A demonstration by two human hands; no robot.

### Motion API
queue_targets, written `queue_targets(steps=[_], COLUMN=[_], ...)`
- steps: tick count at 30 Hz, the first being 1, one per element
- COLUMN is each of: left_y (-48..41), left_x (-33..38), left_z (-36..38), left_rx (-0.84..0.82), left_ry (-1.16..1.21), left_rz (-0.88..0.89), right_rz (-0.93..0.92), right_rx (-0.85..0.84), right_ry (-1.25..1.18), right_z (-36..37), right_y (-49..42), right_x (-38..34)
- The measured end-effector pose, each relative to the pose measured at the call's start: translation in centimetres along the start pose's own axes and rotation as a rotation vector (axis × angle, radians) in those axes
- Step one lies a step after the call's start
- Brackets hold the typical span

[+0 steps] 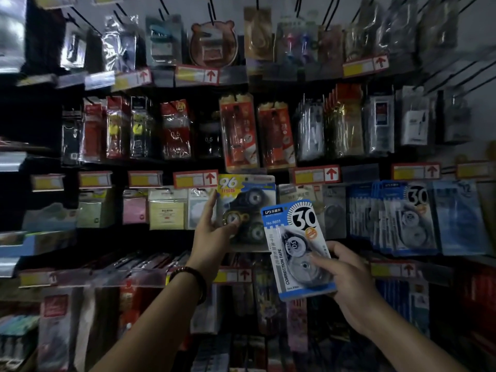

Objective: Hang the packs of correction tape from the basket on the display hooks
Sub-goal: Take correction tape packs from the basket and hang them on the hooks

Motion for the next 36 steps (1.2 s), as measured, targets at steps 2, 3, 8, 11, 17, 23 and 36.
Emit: queue_targets(steps=[2,3,8,11,17,23,36], left_y=[-0.3,-0.5,-0.6,-0.7,-0.9,-1.4,3.7], left_x=[-0.1,-0.2,-0.5,-0.6,-0.2,-1.5,-1.2], left_z=[0.1,0.1,0.3,0.2,0.6,0.4,4.4], left_rx=[0.010,0.017,0.027,0.013,0.027,0.051,0.357], left_ry=[-0.028,-0.038,-0.015,-0.027,-0.067,-0.170,-0.696], left_rz=[-0.013,-0.023,-0.084,-0.089,-0.048,-0.068,0.058], right_rz=[-0.001,0.000,0.006,0.018,0.023,0.008,-0.186], right_rx=[0.000,0.000,0.021,0.027,0.046,0.041,0.128], right_ry=[0.000,-0.001,-0.011,-0.022,-0.021,-0.028,0.045], right_z=[-0.1,-0.3,-1.3,-1.3,-1.3,-1.8,-5.5], right_y=[-0.2,-0.3,-0.4,-0.3,-0.5,-0.1,0.9], right_x=[0.0,0.0,0.3,0.5,0.7,0.4,-1.6])
Point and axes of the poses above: each hand's wrist, its own y-axis away from the middle knuckle, its own z-axis out of the palm, x = y × z, the point moved 3 cm from there along -y, towards the middle knuckle, and after that the axes turned 4 degrees about -x, right-handed, at the moved point
